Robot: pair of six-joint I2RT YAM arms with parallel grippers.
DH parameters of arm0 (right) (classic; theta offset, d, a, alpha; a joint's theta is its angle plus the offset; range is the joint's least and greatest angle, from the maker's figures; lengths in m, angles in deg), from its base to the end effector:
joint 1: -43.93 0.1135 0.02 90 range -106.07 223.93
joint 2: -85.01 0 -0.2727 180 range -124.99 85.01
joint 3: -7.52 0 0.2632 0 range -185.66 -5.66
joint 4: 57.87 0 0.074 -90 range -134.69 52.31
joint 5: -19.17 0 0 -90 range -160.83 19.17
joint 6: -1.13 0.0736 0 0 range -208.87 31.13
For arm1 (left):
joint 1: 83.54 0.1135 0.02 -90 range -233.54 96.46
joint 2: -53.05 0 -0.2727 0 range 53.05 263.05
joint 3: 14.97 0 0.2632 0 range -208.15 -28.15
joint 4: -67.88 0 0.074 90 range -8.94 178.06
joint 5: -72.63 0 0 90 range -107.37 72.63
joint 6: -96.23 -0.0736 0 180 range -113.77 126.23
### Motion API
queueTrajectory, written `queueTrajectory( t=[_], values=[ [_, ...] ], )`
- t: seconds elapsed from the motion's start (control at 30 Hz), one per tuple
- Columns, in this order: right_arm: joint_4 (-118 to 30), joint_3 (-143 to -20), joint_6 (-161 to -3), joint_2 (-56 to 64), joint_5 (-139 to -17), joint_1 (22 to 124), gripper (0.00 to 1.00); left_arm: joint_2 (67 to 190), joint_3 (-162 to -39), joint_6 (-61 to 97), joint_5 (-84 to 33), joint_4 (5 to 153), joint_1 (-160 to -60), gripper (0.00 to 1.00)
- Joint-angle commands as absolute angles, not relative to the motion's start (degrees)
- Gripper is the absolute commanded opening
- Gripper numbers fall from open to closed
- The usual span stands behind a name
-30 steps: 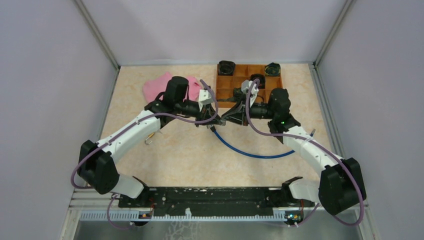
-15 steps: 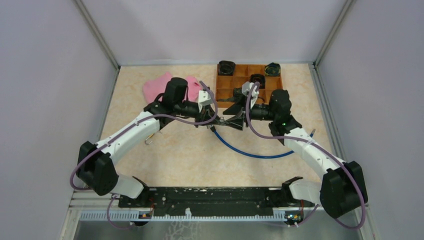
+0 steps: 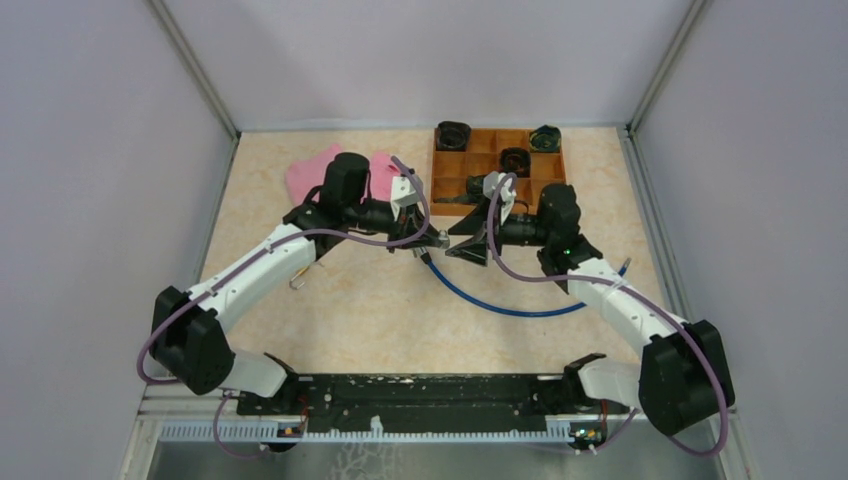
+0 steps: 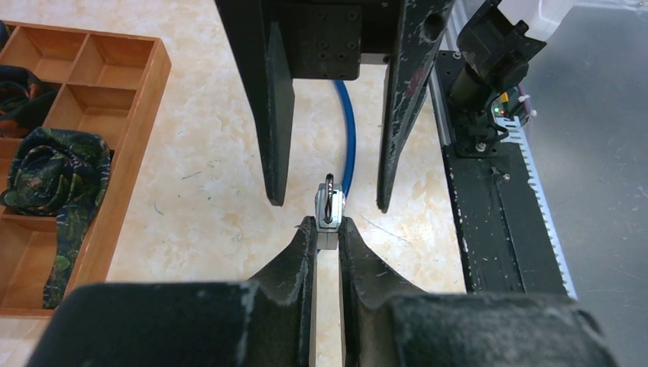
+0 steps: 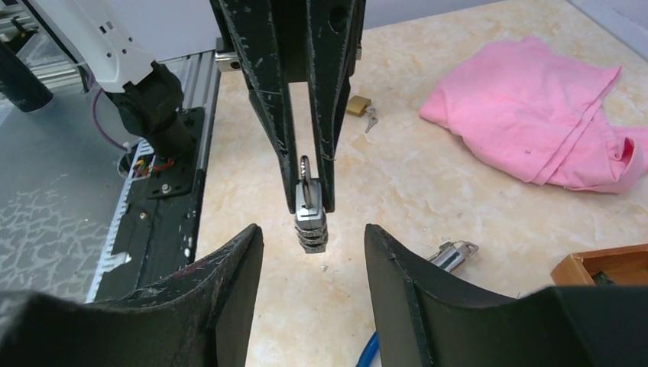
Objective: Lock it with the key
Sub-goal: Lock the lock.
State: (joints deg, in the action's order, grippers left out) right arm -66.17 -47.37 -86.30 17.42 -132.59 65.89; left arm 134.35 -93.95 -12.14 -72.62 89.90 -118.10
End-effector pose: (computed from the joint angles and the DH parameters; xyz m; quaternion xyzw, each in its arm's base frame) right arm 0.2366 0.1653 0.2994 -0.4498 0.5620 0.4919 0.4898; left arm 0.2518 -0.2469 0.3246 0.5568 0.5544 -0.4534 0.4207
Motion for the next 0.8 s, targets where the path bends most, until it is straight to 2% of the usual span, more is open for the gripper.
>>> queueTrajectory(
  t=[0.0, 0.5, 0.77],
  values=[
    [-69.66, -47.62, -86.06, 16.6, -133.22, 65.66, 0.52, 132.68, -93.61, -11.21, -75.31, 88.15, -117.81, 0.0],
    [-73.86, -47.41, -81.33, 14.48, -132.91, 65.64, 0.5, 133.16, -92.8, -10.96, -76.26, 87.54, -117.82, 0.0],
    [-67.33, -49.22, -85.17, 13.81, -128.51, 65.42, 0.45, 132.47, -92.08, -12.53, -77.32, 87.48, -117.81, 0.0]
  ],
)
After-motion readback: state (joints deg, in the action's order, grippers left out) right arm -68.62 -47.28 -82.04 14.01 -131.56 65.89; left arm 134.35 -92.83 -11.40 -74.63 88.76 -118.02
